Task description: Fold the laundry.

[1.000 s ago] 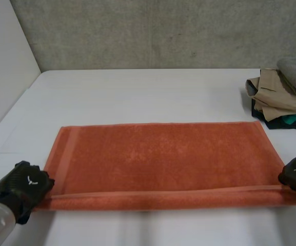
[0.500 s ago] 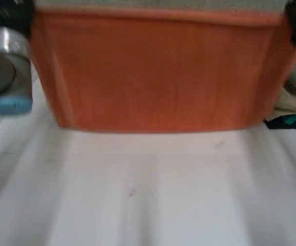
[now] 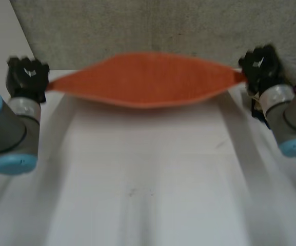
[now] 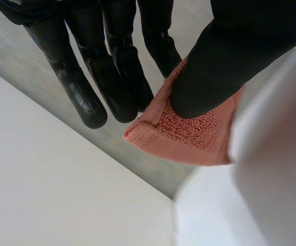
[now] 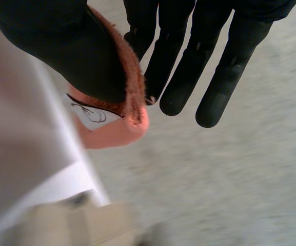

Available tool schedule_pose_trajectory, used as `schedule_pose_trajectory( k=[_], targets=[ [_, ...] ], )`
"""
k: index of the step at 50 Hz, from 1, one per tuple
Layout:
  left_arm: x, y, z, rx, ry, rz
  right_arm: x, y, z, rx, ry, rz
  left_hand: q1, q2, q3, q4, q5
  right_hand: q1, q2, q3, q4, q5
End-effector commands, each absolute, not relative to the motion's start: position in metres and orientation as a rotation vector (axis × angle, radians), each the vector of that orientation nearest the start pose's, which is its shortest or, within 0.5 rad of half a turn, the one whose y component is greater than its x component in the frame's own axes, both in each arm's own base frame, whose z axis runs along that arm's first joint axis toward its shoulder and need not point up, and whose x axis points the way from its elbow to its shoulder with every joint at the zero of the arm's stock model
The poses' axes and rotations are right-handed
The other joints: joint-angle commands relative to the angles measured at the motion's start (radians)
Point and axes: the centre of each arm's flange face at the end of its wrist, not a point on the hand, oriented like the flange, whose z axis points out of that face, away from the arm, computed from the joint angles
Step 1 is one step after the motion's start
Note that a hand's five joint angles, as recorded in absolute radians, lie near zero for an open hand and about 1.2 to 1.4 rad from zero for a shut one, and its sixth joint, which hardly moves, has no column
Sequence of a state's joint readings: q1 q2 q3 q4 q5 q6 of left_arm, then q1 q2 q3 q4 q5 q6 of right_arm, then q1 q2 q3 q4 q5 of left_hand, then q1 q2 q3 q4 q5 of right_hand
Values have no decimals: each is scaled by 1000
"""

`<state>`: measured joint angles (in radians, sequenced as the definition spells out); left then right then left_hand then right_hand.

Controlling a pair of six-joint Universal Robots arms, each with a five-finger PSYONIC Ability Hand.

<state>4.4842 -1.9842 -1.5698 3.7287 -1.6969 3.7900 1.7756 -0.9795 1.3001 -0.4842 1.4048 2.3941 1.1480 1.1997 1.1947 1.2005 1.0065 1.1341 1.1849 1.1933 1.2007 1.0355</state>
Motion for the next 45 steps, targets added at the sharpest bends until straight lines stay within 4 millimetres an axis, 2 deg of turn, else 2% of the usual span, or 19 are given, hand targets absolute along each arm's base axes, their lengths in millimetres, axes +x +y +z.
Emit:
schedule_pose_trajectory(
  k=[1,4,5,8,9,12,13,14,15,18,20,24,27,29,32,35,37,41,45],
  targets=[
    [-206,-321,171,805,1851,-1925,228,-371,163,-1339,2082,-2294,248,197,202,196,215,262,211,203,196,186],
    [-198,-298,173,836,1880,-1878,221,-359,155,-1368,2181,-2160,248,197,202,196,215,262,211,203,196,186],
    [-197,-290,172,851,1892,-1858,213,-349,153,-1383,2264,-2049,248,197,202,196,215,262,211,203,196,186],
    [-188,-261,169,918,1942,-1754,195,-335,154,-1414,2398,-1873,248,197,202,196,215,262,211,203,196,186],
    [-186,-254,169,937,1951,-1726,183,-324,156,-1445,2487,-1741,248,197,202,196,215,262,211,203,196,186],
    [-175,-222,166,1038,2000,-1561,167,-302,163,-1498,2594,-1540,248,197,202,196,215,262,211,203,196,186],
    [-172,-214,165,1068,2017,-1508,159,-289,164,-1536,2646,-1396,248,197,202,196,215,262,211,203,196,186],
    [-168,-206,163,1099,2034,-1450,156,-282,164,-1561,2664,-1331,248,197,202,196,215,262,211,203,196,186],
    [-163,-188,159,1181,2066,-1338,152,-276,163,-1587,2679,-1260,248,197,202,196,215,262,211,203,196,186],
    [-160,-159,157,1346,2116,-1205,141,-256,159,-1725,2695,-1028,248,197,202,196,215,262,211,203,196,186],
    [-161,-153,159,1392,2127,-1204,138,-251,159,-1773,2690,-983,248,197,202,196,215,262,211,203,196,186],
    [-161,-162,164,1389,2129,-1274,137,-253,158,-1826,2680,-1022,248,197,202,196,215,262,211,203,196,186],
    [-162,-178,168,1369,2107,-1329,139,-264,158,-1835,2672,-1146,248,197,202,196,215,262,211,203,196,186],
    [-163,-188,165,1363,2102,-1336,141,-279,160,-1794,2683,-1295,248,197,202,196,215,262,211,203,196,186],
    [-166,-213,160,1347,2070,-1370,143,-300,159,-1686,2702,-1454,248,197,202,196,215,262,211,203,196,186],
    [-174,-243,159,1306,2027,-1445,146,-313,155,-1625,2712,-1519,248,197,202,196,215,262,211,203,196,186],
    [-178,-266,156,1232,2017,-1478,157,-322,151,-1608,2673,-1590,248,197,202,196,215,262,211,203,196,186],
    [-182,-300,151,1081,2006,-1506,172,-342,151,-1589,2592,-1755,248,197,202,196,215,262,211,203,196,186],
    [-183,-322,140,1005,1992,-1501,183,-366,149,-1561,2512,-1932,248,197,202,196,215,262,211,203,196,186]
  ],
)
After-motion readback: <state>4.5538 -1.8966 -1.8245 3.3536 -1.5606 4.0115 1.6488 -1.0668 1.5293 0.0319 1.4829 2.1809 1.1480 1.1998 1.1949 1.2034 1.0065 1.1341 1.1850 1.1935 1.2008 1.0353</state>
